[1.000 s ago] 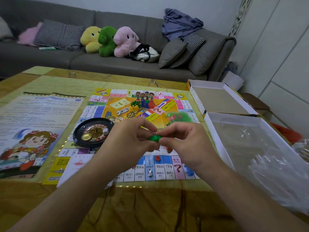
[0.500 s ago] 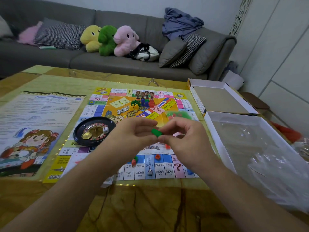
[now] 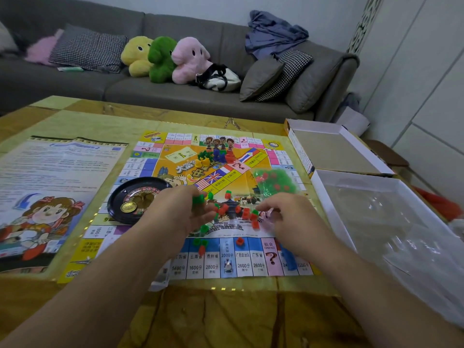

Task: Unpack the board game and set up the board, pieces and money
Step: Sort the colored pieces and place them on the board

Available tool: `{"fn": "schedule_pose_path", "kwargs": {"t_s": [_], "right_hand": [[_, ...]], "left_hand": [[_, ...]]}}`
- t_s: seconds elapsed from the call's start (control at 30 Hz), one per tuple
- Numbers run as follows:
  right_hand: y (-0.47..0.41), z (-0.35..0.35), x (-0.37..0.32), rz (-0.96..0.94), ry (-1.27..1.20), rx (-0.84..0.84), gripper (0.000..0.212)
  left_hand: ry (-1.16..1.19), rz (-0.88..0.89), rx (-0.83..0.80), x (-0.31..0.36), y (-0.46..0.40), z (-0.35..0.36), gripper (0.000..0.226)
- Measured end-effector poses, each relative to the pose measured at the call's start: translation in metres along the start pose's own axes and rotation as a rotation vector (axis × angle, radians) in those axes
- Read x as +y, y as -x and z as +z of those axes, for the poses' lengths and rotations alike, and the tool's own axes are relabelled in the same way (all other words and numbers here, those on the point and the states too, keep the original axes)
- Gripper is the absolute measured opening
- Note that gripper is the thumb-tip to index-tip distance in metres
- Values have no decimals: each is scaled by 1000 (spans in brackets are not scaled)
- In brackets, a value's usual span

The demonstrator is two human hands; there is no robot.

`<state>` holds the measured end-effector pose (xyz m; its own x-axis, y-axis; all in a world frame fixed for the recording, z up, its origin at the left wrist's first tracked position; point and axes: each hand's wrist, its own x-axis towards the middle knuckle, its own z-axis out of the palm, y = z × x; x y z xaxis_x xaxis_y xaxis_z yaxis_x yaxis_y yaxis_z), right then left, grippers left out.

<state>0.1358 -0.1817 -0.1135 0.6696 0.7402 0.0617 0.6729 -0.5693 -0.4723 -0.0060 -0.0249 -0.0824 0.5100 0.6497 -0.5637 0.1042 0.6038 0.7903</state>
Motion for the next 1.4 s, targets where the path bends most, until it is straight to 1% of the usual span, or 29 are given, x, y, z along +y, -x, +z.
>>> {"fn": "schedule_pose_path", "kwargs": {"t_s": [0.1, 0.13, 0.2, 0.23, 0.27, 0.33, 0.4, 0.43, 0.5, 0.53, 0.6, 0.7, 0.77, 0.87, 0.97, 1.03, 1.17, 1.3, 1.4], "right_hand": [[-10, 7, 3, -72, 113, -28, 40], [-13, 9, 4, -97, 167, -22, 38], [-16, 13, 5, -118, 220, 9, 29], [-17, 13, 5, -115, 211, 25, 22], [-17, 13, 6, -113, 195, 37, 15], [-16, 12, 7, -131, 189, 40, 10], [-15, 10, 7, -150, 182, 67, 7], [-15, 9, 7, -155, 173, 94, 5], [-15, 8, 6, -170, 156, 135, 3], [-14, 8, 7, -174, 151, 142, 2], [-12, 6, 5, -175, 140, 137, 1], [-9, 5, 6, -155, 95, 129, 2], [-7, 4, 6, -122, -9, 141, 5], [-6, -2, 3, -32, -241, 157, 9], [-2, -9, -2, -20, -436, 183, 11], [3, -13, -7, -43, -527, 175, 13], [12, -22, -18, -87, -622, 127, 14], [23, -27, -25, -75, -727, 100, 13], [29, -26, -32, -94, -689, 100, 14]], "left_hand": [[-35, -9, -21, 0, -9, 1, 7], [-41, -5, -24, 0, -13, 1, 7], [-109, 34, -24, 0, -23, 1, 7], [-200, 83, -21, 0, -27, 2, 5], [-351, 165, -17, 0, -33, 3, 4], [-741, 401, 3, -2, -44, 6, 10], [-1071, 635, 42, -3, -57, 14, 18], [-1190, 712, 69, -4, -63, 21, 27], [-1365, 775, 146, -3, -74, 32, 44], [-1431, 783, 174, -4, -78, 37, 47], [-1527, 787, 184, -5, -87, 43, 43], [-1538, 795, 146, -8, -93, 48, 29], [-1484, 830, 89, -8, -87, 49, 27], [-1291, 874, -60, -9, -61, 46, 17], [-1070, 812, -242, -15, -32, 36, 8], [-998, 775, -316, -19, -16, 30, 7], [-898, 717, -342, -23, 4, 17, 8], [-865, 720, -299, -26, 12, 8, 12], [-856, 710, -290, -28, 15, 6, 13]]}}
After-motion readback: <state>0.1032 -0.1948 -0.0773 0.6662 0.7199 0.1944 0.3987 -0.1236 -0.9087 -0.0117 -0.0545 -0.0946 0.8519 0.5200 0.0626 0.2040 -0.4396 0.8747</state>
